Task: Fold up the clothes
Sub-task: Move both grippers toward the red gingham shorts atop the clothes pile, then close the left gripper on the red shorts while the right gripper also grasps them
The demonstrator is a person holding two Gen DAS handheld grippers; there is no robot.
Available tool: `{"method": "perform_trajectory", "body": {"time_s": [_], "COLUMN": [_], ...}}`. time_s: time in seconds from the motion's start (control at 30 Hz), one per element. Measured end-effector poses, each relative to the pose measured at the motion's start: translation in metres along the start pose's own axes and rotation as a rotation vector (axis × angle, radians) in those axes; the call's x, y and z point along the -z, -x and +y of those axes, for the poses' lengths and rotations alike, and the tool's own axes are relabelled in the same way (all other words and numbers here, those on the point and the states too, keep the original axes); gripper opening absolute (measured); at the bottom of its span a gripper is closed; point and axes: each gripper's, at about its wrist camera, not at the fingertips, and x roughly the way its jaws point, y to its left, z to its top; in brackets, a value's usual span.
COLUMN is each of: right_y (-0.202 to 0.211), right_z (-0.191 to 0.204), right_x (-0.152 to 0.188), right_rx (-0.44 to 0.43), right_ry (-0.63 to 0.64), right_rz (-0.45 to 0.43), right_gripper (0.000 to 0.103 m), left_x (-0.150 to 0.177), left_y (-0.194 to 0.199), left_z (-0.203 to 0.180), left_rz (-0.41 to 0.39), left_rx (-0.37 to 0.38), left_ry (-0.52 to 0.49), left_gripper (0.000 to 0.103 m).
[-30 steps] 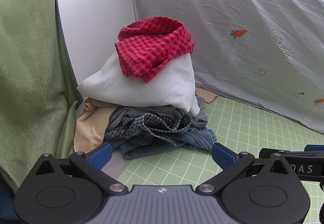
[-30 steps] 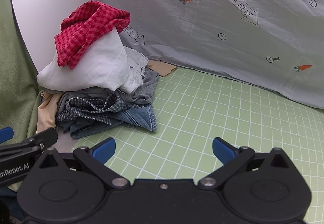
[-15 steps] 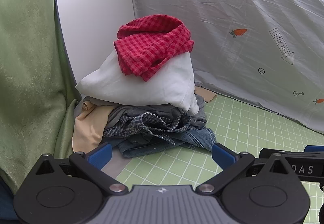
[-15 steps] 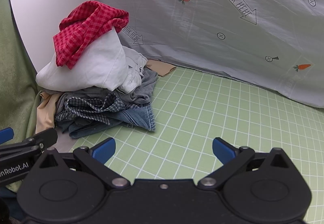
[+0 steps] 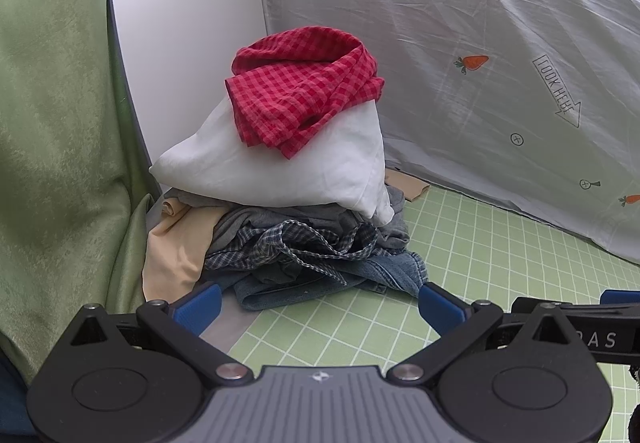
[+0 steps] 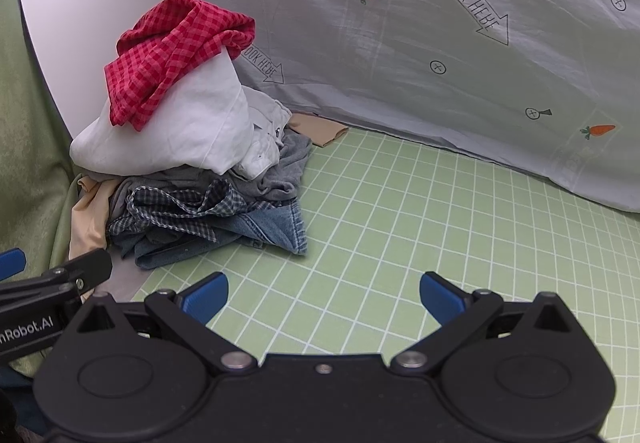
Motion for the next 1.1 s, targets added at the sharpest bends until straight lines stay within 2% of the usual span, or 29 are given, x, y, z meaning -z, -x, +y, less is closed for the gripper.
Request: {"method": "perform_trajectory", "body": {"time_s": [0.57, 0.67, 0.9, 1.0, 1.1], "right_y": [-0.004, -0.006, -0.015, -0.024, -0.034], "right_z": [0.004, 0.007, 0.014, 0.017, 0.023], "right_x": [0.000, 0.001, -0.002, -0.009, -0.030], "right_rx": [0.014, 0.012, 0.007, -0.016, -0.048], "right_ry": [0.013, 0.026, 0.048, 0.051, 0.062], "right_rz": [0.015, 0.014, 0.018, 0.027, 0.025], "right_gripper": [0.103, 0.103, 0.103, 0.103, 0.103], "left_x": [-0.003, -0.002, -0.003, -0.011, -0.025], "left_y": [-0.005, -0.007, -0.020, -0.032, -0.046], "left_z": [0.004, 0.005, 0.012, 0.021, 0.032], "left_rz": [0.005, 0.016, 0.079, 0.122, 0.149], "left_rx": [0.030, 0.013, -0.006, 0.004, 0.021], "left_ry": [0.023, 0.025, 0.046, 0.094, 0.154], "left_gripper": [0.103, 0.103, 0.103, 0.103, 0.102]}}
